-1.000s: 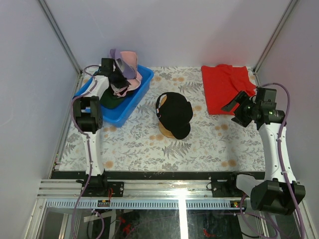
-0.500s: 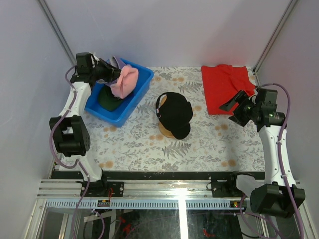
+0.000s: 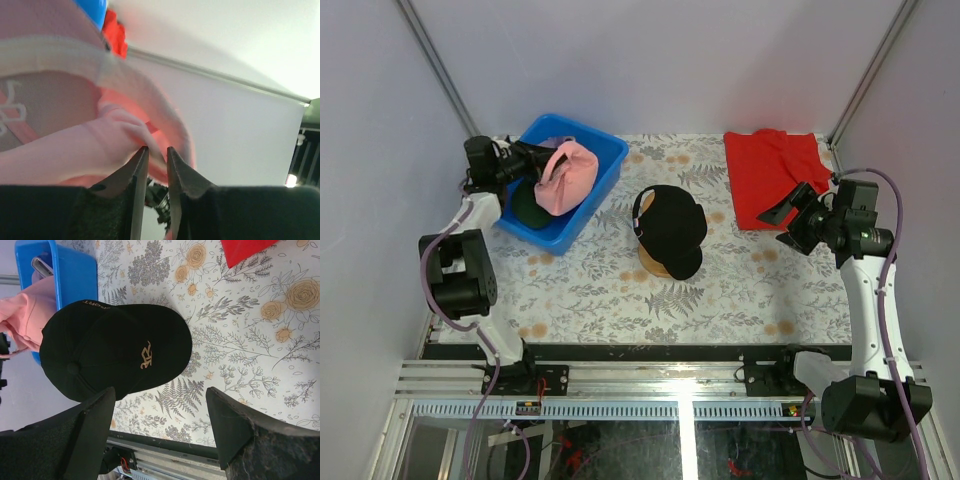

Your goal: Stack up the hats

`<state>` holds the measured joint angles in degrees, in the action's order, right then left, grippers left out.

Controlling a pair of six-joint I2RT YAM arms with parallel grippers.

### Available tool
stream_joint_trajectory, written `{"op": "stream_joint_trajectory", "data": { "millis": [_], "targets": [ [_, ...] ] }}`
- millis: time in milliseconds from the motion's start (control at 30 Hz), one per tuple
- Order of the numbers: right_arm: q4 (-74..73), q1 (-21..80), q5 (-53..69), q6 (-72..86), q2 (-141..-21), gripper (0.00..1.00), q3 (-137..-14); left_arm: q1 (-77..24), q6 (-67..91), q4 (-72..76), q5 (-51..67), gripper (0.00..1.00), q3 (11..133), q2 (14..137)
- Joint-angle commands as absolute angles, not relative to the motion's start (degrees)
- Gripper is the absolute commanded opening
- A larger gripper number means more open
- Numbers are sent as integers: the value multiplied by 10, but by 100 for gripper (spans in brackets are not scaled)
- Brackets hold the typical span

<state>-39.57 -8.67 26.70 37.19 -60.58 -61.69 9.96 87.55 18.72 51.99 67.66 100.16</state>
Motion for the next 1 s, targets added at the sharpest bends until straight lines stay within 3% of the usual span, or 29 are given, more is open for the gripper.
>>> {"op": "stream_joint_trajectory", "data": {
  "millis": [0,167,233,533,867,967],
  "targets": [
    [-406,-85,288,354,-586,80,-621,145,770,77,511,24,768,996],
    [-415,-85,289,348,-579,80,-618,168,569,-200,420,43,912,995],
    [-417,-85,289,347,-575,80,-614,170,539,-233,401,46,920,988],
    [-421,-86,294,348,-560,80,-598,169,469,-247,387,48,817,880],
    [-425,-85,299,349,-547,81,-577,131,340,-339,211,48,733,722],
    [-432,-85,296,342,-546,82,-573,128,325,-346,205,49,719,702]
  ]
}}
